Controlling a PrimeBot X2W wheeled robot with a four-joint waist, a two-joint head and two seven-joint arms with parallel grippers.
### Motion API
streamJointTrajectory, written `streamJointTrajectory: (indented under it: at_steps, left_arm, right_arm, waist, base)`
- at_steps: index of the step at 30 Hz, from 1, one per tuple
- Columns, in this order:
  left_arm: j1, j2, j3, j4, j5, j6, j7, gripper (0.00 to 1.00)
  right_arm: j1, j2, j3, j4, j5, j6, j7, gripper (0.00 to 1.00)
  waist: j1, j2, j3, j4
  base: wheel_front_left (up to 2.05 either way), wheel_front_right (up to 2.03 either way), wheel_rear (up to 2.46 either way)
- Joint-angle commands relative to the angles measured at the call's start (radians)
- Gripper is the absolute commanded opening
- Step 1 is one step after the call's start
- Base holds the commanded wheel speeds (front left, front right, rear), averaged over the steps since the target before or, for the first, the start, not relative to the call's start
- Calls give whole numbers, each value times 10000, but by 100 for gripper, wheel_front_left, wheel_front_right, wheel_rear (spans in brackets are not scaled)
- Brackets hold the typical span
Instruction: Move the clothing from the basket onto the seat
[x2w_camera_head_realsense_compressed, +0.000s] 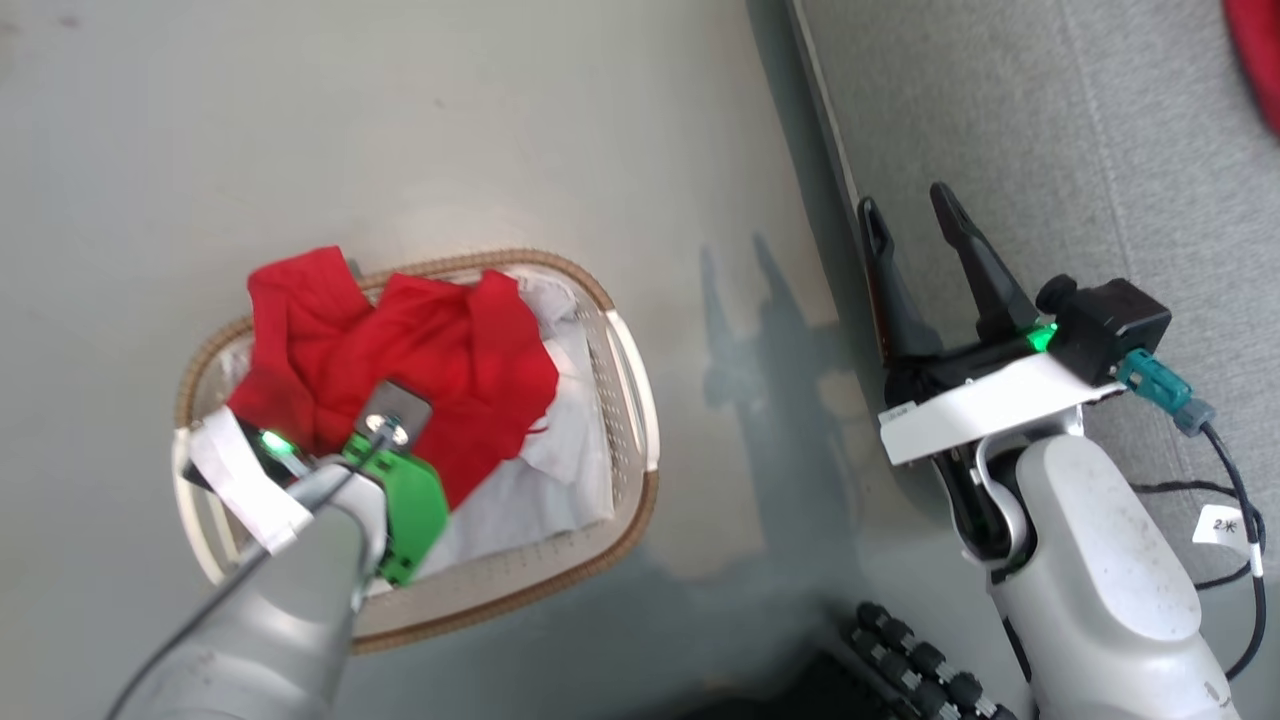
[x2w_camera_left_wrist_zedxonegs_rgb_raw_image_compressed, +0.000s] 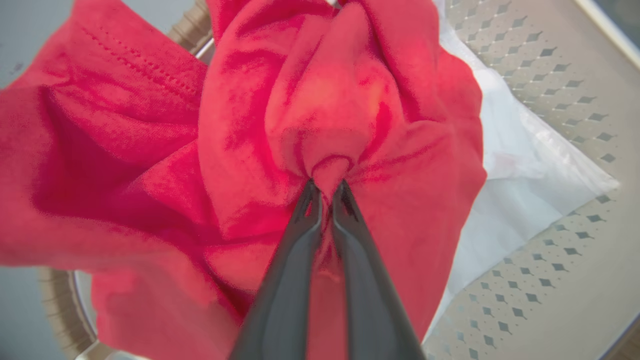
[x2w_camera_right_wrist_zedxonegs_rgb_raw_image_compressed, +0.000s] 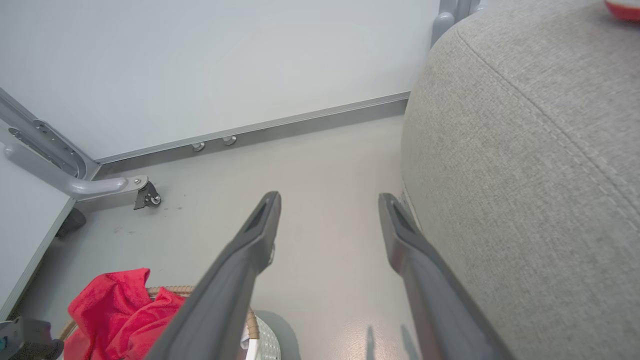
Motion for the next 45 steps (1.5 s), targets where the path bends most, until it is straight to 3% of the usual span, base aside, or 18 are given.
streamJointTrajectory:
  at_steps: [1,12,23,34,45]
  left_arm:
    - [314,-152,-5,-3,-158,-17,-178,0]
    - [1574,-649,-167,-1105,-684,38,-746,0]
    - [3108,-673,195,-4407,-1487,348,-729,0]
    - [4144,-675,831,-7705,-2238,681,-730,0]
    - [4759,-670,925,-10489,-2396,992,-719,0]
  right_arm:
    - [279,-35,-55,113,-132,-14,-17,100]
    - [1358,-43,-404,592,-677,-14,-17,100]
    - [2468,-119,-475,949,-899,-14,-17,100]
    - [3317,-90,-163,1176,-952,-14,-17,100]
    - [3561,-135,872,780,-976,-14,-17,100]
  waist:
    - [0,0,-1205,432]
    - [0,0,-3453,1412]
    - [0,0,-5109,1990]
    - [0,0,-6302,2013]
    - [0,0,-6598,1941]
  base:
    - [0,0,0]
    - [0,0,0]
    - [0,0,0]
    - [0,0,0]
    - [0,0,0]
